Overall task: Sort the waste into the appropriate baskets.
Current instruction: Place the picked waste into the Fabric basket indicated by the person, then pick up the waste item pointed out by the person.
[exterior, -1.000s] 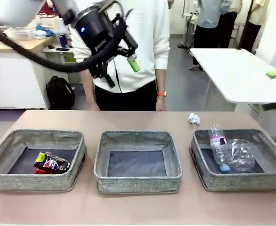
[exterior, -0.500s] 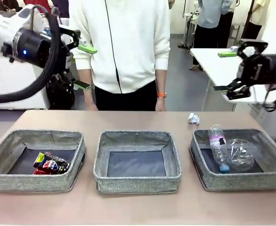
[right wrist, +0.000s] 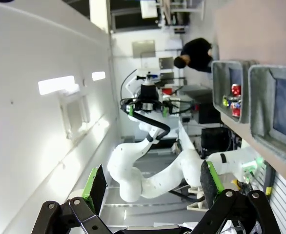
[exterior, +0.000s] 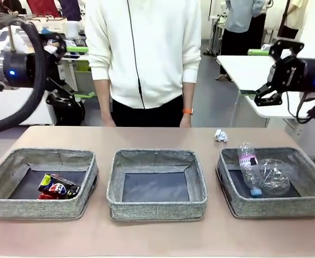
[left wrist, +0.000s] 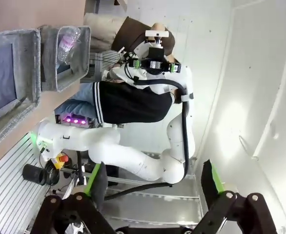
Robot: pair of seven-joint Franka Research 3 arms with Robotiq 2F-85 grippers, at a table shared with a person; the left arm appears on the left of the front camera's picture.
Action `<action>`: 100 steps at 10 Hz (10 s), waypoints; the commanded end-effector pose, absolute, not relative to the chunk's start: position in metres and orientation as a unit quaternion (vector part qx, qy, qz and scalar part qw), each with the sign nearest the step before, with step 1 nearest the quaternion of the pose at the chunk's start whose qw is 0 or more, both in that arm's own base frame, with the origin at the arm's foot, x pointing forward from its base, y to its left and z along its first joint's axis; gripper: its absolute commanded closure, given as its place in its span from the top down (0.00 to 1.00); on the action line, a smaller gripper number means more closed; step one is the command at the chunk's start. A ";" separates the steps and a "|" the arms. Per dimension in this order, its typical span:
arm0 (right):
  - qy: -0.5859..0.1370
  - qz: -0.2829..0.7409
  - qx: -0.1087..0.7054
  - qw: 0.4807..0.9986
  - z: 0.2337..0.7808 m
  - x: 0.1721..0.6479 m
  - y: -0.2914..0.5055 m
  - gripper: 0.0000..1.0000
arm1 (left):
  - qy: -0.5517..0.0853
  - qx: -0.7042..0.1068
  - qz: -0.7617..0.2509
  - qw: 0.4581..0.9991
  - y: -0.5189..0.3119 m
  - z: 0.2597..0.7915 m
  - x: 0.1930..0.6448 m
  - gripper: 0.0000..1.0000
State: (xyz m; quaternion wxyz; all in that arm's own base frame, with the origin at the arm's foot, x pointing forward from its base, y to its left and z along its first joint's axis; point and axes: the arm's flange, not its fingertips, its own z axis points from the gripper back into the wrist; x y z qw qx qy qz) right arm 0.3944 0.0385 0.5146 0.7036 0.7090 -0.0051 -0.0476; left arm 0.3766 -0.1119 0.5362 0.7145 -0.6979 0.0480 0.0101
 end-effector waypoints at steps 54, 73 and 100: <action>-0.210 0.003 0.158 0.965 0.447 0.556 0.055 1.00 | 0.065 -0.689 -0.003 0.722 -0.048 0.531 0.383 1.00; -0.191 0.112 0.116 0.968 0.304 0.646 0.066 1.00 | 0.065 -0.689 -0.003 0.722 -0.048 0.531 0.383 1.00; -0.164 0.052 0.176 0.969 0.586 0.335 0.098 0.10 | 0.065 -0.689 -0.003 0.722 -0.048 0.531 0.383 1.00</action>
